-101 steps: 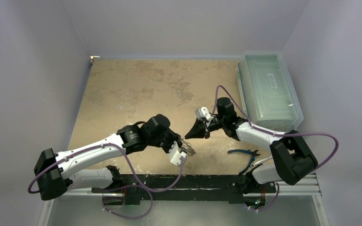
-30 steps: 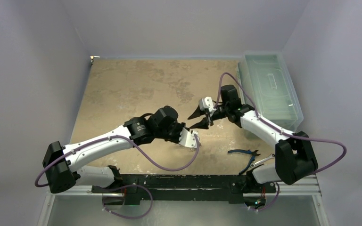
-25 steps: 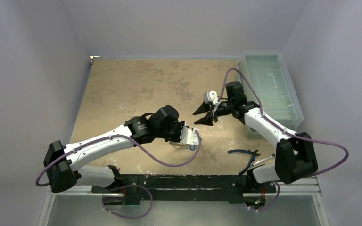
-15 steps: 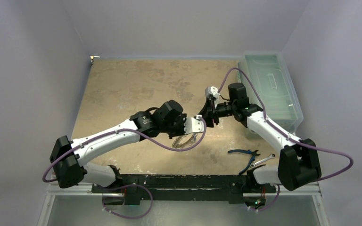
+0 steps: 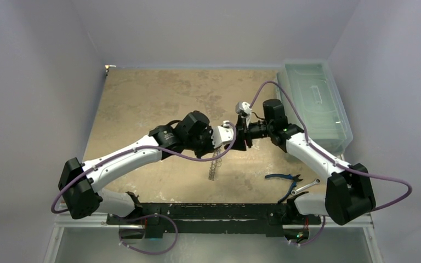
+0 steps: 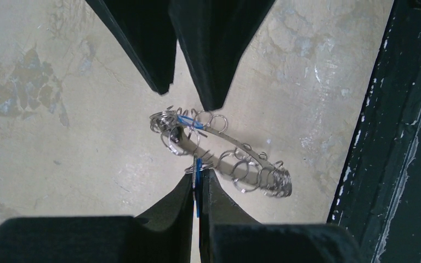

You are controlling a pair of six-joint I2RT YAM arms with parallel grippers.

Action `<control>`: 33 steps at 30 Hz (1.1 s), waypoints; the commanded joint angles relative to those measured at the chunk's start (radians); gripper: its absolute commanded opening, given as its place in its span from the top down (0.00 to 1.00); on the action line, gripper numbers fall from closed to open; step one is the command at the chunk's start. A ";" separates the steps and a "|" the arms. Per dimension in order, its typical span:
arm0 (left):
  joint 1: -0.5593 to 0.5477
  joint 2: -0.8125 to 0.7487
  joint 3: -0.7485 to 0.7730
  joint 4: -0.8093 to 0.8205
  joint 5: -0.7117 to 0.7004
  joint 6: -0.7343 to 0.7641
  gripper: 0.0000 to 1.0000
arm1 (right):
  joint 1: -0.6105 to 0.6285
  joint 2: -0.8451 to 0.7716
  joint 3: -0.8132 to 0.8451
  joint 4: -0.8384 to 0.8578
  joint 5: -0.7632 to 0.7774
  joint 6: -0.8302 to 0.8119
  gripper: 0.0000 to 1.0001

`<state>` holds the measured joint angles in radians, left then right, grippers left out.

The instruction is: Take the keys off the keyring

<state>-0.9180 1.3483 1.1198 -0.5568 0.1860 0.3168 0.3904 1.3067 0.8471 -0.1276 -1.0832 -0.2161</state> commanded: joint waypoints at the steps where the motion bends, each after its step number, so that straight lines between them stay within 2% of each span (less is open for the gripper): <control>1: 0.016 0.007 0.072 0.003 0.056 -0.032 1.00 | 0.042 -0.014 -0.034 0.154 -0.026 0.041 0.59; 4: 0.038 0.013 0.091 -0.009 0.075 -0.035 1.00 | 0.062 -0.006 -0.056 0.236 -0.057 0.042 0.59; 10: 0.054 0.023 0.109 -0.015 0.104 -0.035 1.00 | 0.098 0.009 -0.080 0.288 -0.040 0.007 0.59; 23: 0.059 0.029 0.114 -0.011 0.107 -0.033 1.00 | 0.136 0.052 -0.089 0.338 0.055 -0.039 0.61; 27: 0.063 0.026 0.114 -0.010 0.109 -0.036 1.00 | 0.136 0.069 -0.091 0.338 0.057 -0.055 0.66; 31: 0.072 0.022 0.109 -0.008 0.107 -0.043 1.00 | 0.136 0.062 -0.099 0.346 0.060 -0.058 0.81; 33: 0.087 0.020 0.107 -0.008 0.110 -0.050 1.00 | 0.136 0.058 -0.101 0.337 0.057 -0.068 0.85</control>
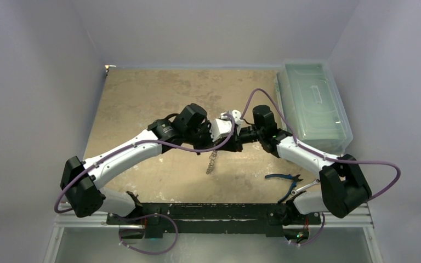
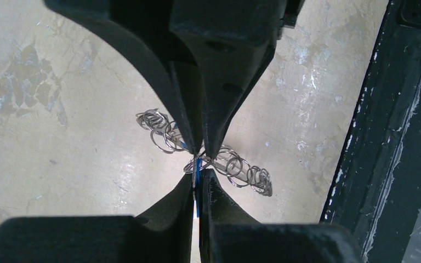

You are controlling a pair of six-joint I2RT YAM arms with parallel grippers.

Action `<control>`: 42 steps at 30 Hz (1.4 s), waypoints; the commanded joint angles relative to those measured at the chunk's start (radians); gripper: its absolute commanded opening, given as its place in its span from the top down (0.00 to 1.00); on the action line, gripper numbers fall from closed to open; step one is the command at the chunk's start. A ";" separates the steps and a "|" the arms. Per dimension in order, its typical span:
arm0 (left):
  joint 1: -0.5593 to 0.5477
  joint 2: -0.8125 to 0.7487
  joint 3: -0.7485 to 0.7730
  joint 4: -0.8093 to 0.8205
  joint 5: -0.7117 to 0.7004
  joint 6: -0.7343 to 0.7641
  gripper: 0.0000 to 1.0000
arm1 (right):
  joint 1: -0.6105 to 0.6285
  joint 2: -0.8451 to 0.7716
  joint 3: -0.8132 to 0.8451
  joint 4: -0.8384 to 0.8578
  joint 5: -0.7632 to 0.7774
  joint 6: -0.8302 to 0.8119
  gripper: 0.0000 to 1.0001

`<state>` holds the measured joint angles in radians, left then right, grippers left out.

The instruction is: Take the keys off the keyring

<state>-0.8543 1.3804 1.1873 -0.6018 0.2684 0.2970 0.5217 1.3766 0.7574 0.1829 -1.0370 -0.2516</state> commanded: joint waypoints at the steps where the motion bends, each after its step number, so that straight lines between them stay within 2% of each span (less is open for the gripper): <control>1: 0.029 -0.012 0.038 0.035 0.028 -0.030 1.00 | 0.005 -0.013 -0.013 0.025 0.009 -0.038 0.88; 5: 0.041 -0.014 0.032 0.036 0.036 -0.045 1.00 | 0.004 -0.019 -0.011 0.027 0.007 -0.050 1.00; 11: 0.089 0.006 0.021 0.024 0.043 -0.073 1.00 | 0.004 -0.032 -0.027 0.042 0.002 -0.059 1.00; 18: 0.141 0.060 -0.021 0.036 0.131 -0.121 1.00 | 0.004 -0.035 -0.017 0.057 0.007 -0.124 1.00; 27: 0.223 0.086 0.010 -0.031 0.272 -0.081 1.00 | 0.004 -0.021 -0.089 0.269 0.013 -0.113 1.00; 34: 0.225 0.102 -0.026 0.024 0.346 -0.081 1.00 | 0.004 -0.013 -0.121 0.378 0.024 -0.064 1.00; 42: 0.226 0.086 -0.029 0.090 0.342 -0.103 1.00 | 0.004 -0.008 -0.140 0.376 0.025 -0.089 1.00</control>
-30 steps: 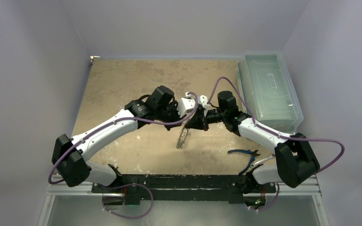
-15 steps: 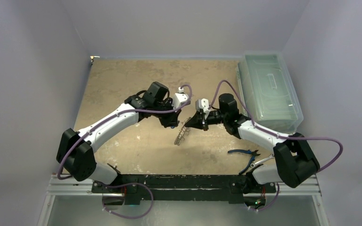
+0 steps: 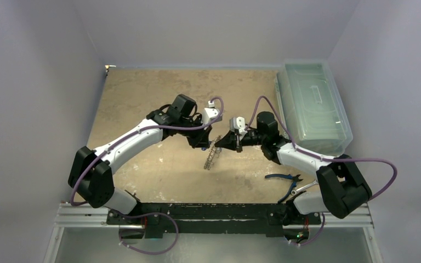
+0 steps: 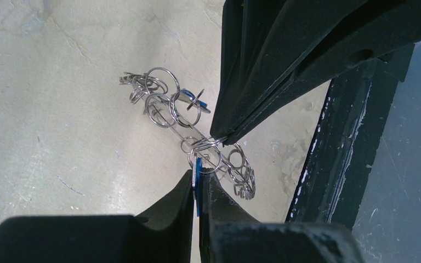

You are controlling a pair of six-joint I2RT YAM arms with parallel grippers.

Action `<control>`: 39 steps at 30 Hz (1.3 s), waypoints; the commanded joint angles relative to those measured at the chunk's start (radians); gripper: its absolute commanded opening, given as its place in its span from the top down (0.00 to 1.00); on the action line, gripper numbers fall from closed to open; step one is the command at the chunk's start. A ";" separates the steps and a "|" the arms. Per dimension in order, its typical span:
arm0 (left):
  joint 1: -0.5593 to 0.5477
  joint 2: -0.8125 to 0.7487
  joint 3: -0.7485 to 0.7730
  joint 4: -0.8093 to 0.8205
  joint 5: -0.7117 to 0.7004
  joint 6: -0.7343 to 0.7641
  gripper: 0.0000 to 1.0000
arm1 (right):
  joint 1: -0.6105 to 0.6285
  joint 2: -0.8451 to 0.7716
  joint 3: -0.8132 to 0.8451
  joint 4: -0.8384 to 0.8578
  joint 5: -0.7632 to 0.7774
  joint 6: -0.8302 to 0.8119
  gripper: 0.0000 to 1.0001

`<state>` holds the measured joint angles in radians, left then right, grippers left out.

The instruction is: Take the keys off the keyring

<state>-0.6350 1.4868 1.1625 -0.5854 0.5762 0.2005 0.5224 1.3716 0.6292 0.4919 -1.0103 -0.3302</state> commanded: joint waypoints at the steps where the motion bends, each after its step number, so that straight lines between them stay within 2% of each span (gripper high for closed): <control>1: 0.007 -0.023 -0.002 0.076 0.030 -0.002 1.00 | 0.003 -0.003 -0.015 0.071 -0.003 -0.011 1.00; 9: 0.016 -0.034 0.075 0.032 -0.033 0.061 1.00 | 0.003 -0.009 -0.012 0.060 0.004 -0.008 1.00; 18: 0.016 -0.029 0.177 -0.069 -0.025 0.171 1.00 | 0.003 0.002 0.037 -0.009 0.004 0.005 1.00; 19: 0.016 -0.029 0.182 -0.074 -0.028 0.180 1.00 | 0.002 0.000 0.048 -0.024 0.007 0.007 0.98; 21: 0.015 -0.034 0.191 -0.086 -0.037 0.194 1.00 | 0.004 -0.004 0.076 -0.078 0.015 0.008 0.83; 23: 0.015 -0.037 0.195 -0.094 -0.040 0.207 1.00 | 0.002 -0.011 0.098 -0.130 0.019 0.008 0.74; 26: 0.015 -0.039 0.202 -0.099 -0.043 0.216 1.00 | 0.002 -0.017 0.129 -0.178 0.030 0.053 0.66; 30: 0.015 -0.034 0.203 -0.096 -0.037 0.215 1.00 | 0.002 -0.019 0.165 -0.184 0.035 0.144 0.62; 39: 0.016 -0.027 0.205 -0.086 -0.032 0.205 1.00 | 0.002 0.006 0.165 -0.094 0.095 0.378 0.63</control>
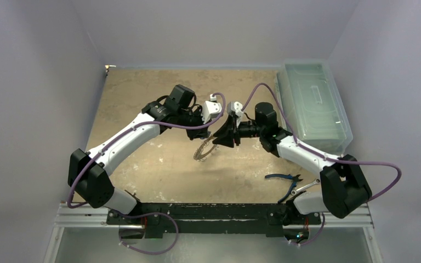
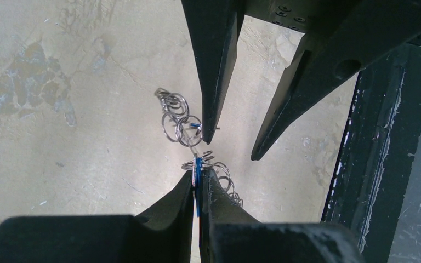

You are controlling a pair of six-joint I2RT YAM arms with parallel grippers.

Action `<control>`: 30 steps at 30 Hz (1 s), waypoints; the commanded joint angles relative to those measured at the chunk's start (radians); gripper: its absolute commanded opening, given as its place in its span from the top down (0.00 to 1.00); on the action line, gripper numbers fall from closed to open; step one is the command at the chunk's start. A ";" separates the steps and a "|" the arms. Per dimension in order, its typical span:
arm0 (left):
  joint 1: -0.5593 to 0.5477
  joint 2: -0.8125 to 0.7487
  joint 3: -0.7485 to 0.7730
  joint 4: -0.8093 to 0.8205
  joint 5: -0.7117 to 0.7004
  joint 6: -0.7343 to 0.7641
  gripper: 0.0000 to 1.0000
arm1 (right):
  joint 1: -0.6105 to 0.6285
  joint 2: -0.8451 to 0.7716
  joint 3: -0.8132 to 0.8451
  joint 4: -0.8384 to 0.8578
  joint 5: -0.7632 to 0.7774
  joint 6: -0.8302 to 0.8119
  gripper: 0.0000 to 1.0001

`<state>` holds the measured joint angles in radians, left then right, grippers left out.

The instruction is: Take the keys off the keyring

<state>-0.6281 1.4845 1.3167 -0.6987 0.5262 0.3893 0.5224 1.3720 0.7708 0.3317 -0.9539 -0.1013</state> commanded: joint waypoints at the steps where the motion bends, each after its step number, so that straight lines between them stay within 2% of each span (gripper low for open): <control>1: 0.009 -0.024 0.052 0.027 0.019 0.016 1.00 | 0.003 0.012 0.018 0.083 0.042 0.172 0.64; 9: 0.009 -0.014 0.064 0.024 0.033 0.010 1.00 | 0.003 0.057 0.024 0.112 0.059 0.254 0.67; 30: 0.009 -0.006 0.046 0.035 0.041 0.005 1.00 | 0.004 0.057 0.026 0.152 0.069 0.236 0.71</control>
<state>-0.6281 1.4849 1.3315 -0.6983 0.5289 0.3866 0.5228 1.4391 0.7708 0.4358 -0.9016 0.1402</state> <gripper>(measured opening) 0.028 0.299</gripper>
